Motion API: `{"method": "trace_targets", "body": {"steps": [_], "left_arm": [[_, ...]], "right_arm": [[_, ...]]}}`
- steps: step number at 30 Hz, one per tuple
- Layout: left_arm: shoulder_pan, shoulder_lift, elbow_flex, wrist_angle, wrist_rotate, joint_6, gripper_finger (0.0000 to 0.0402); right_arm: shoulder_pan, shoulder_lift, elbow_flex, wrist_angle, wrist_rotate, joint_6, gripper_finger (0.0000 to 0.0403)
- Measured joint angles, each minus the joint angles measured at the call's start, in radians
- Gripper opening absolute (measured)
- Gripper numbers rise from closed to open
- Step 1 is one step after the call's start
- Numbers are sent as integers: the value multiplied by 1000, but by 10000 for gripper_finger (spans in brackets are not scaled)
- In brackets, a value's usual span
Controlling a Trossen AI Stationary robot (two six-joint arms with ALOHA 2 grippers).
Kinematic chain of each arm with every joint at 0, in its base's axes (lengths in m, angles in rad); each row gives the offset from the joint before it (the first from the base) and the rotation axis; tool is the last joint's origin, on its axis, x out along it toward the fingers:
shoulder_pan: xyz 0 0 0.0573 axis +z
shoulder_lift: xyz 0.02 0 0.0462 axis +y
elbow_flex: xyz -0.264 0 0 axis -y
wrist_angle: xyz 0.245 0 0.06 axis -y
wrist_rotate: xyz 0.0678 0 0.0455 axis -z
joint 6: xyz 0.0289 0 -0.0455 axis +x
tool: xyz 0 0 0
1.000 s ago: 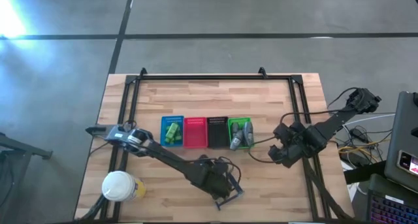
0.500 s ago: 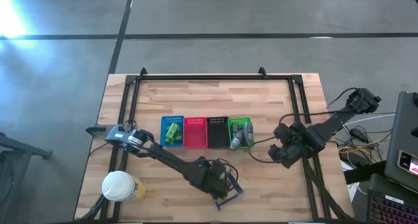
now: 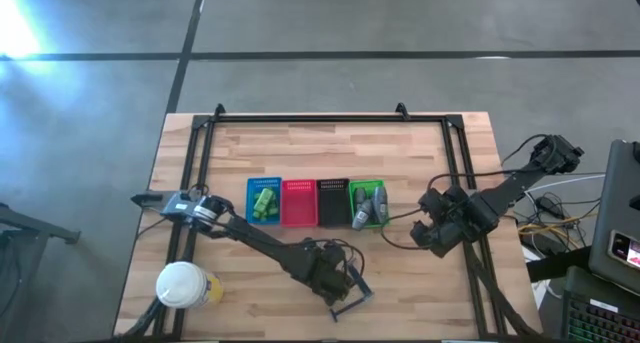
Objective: Pick & Place Travel size toiletries
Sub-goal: Put the left shave cream into the red bin
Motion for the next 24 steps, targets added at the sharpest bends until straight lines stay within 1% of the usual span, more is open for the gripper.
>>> {"method": "trace_targets", "body": {"steps": [5, 7, 9, 12, 16, 18, 20, 22, 24], "left_arm": [[4, -21, 9, 3, 54, 20, 150], [7, -43, 8, -10, 65, 21, 132], [10, -81, 7, -15, 56, 17, 131], [19, -146, 1, -65, 9, -29, 131], [44, -246, -2, -181, -129, -146, 146], [79, -304, -7, -222, -194, -198, 149], [129, -365, -30, -242, -259, -217, 146], [191, -408, -71, -248, -277, -219, 140], [256, -441, -123, -245, -265, -204, 136]], "right_arm": [[0, 0, 0, -2, 4, -4, 364], [0, -1, 0, -2, 4, -4, 364], [0, -2, 0, -2, 6, -7, 364], [0, -2, 0, -2, 8, -12, 364], [0, -6, 3, -2, 26, -13, 364], [0, -10, 3, -1, 27, -13, 364], [0, -14, 3, 0, 27, -12, 364], [0, -19, 3, 0, 27, -1, 364], [0, -24, 3, 0, 28, 5, 364]]}}
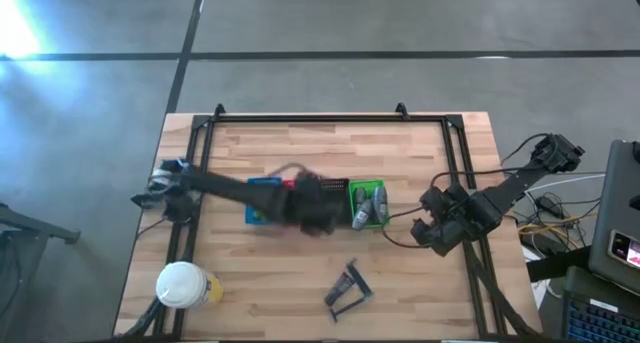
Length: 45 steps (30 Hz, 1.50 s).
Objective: Pick & Place Travel size toiletries
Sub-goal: Put the left shave cream into the red bin, then put the shave cream into the red bin
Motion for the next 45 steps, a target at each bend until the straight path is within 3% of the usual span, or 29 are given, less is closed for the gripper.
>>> {"method": "trace_targets", "body": {"steps": [8, 18, 32, 45], "left_arm": [[151, -48, -257, 198, 150, 66, 146], [177, -56, -401, 276, 155, 34, 149], [179, -62, -375, 275, 113, 133, 222], [160, -88, -130, 162, 72, 353, 225]], "right_arm": [[0, -11, 0, -2, 17, 56, 364], [0, -12, 0, -2, 17, 82, 364], [0, -12, 32, -2, -4, 74, 364], [0, -19, 40, -2, -6, 36, 364]]}}
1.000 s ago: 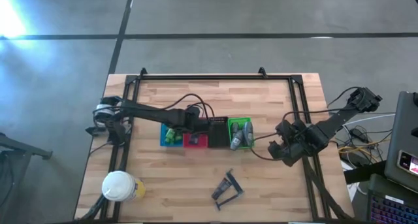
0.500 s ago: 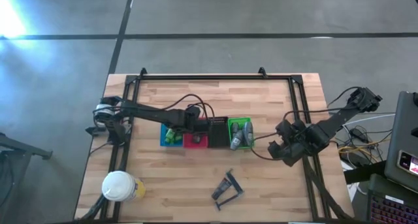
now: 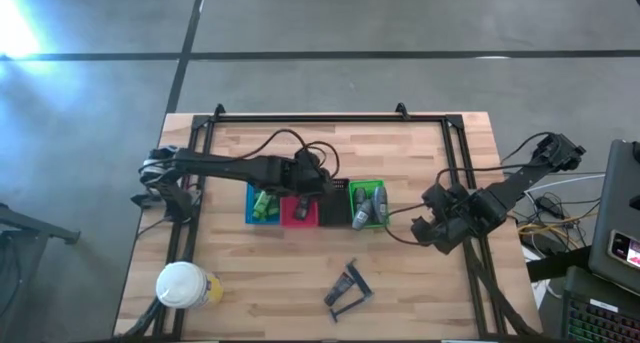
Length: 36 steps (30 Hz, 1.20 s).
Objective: Pick & Place Travel size toiletries
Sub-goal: Put the shave cream into the red bin
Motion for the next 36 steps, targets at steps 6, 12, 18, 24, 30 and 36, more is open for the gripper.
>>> {"method": "trace_targets", "body": {"steps": [6, 12, 18, 24, 30, 36], "left_arm": [[-44, -2, 66, 28, 60, 73, 225], [-157, -1, 38, 207, 174, 203, 225], [-269, 5, -20, 365, 175, 226, 225], [-336, 40, -67, 470, 170, 124, 225], [-390, 136, -47, 478, 196, -26, 225], [-429, 260, 67, 476, 256, -1, 225]], "right_arm": [[0, 0, 0, 5, 0, -45, 364], [13, 0, 0, 9, -1, -67, 364], [65, -2, 0, 86, -8, -170, 364], [123, -2, 0, 113, -10, -165, 364], [167, -2, 0, 108, -10, -105, 364], [202, -2, 0, 103, -8, -57, 364]]}}
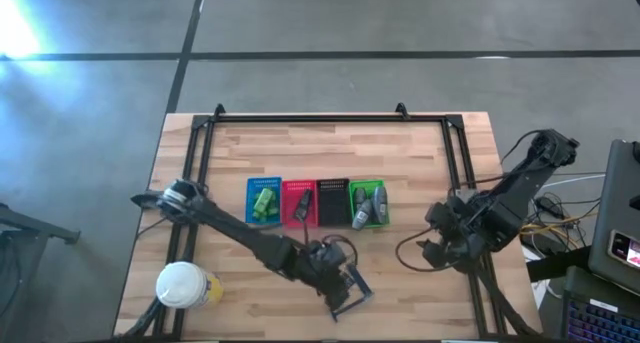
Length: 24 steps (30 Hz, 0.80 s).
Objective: Pick & Place Travel size toiletries
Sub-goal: Put the shave cream into the red bin
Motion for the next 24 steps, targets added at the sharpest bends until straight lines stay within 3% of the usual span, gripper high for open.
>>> {"method": "trace_targets", "body": {"steps": [5, 11, 16, 24], "left_arm": [[-21, 114, 143, -173, 41, -6, 225], [-28, 248, 327, -419, 99, -131, 230], [-30, 315, 449, -485, 102, -96, 256], [-30, 361, 468, -543, 111, -84, 294]], "right_arm": [[29, 0, 0, 0, 0, 27, 364], [47, 0, -2, -2, 8, 59, 364], [47, 0, -2, -2, 9, 50, 364], [47, 0, -4, -2, 9, 47, 364]]}}
